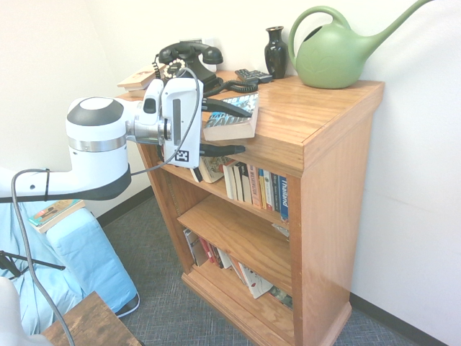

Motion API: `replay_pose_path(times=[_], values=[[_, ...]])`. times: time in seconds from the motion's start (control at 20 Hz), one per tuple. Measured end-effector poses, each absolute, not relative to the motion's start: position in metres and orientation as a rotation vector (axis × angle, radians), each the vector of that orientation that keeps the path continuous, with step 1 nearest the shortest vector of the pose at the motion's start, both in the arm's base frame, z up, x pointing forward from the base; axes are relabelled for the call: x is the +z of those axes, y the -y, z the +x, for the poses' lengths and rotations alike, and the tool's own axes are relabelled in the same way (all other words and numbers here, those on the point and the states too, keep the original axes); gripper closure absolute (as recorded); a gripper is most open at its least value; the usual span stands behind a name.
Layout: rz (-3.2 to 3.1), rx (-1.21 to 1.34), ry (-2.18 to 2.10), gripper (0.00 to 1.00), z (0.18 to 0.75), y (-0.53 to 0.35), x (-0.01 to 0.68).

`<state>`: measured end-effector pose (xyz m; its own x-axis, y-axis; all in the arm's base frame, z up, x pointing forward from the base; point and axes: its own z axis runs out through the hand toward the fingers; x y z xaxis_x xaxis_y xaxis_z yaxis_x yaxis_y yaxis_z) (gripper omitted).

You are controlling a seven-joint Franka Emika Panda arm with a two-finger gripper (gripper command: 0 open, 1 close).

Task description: Put the book on the shelf

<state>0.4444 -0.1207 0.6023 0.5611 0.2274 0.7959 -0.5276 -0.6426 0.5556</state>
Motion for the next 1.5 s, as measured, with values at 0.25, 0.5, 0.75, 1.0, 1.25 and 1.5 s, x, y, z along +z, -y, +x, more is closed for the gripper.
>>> replay_pose_path(times=[0.25, 0.5, 0.75, 1.0, 1.25, 1.5], values=[[1.969, 1.156, 0.244, 1.00, 0.445, 0.124, 0.603], [1.970, 1.159, 0.236, 1.00, 0.448, 0.117, 0.603], [1.961, 1.161, 0.242, 1.00, 0.449, 0.117, 0.607], [1.950, 1.157, 0.256, 1.00, 0.449, 0.119, 0.610], [1.956, 1.159, 0.289, 1.00, 0.448, 0.119, 0.612], [2.072, 1.139, 0.502, 1.00, 0.426, 0.105, 0.634]])
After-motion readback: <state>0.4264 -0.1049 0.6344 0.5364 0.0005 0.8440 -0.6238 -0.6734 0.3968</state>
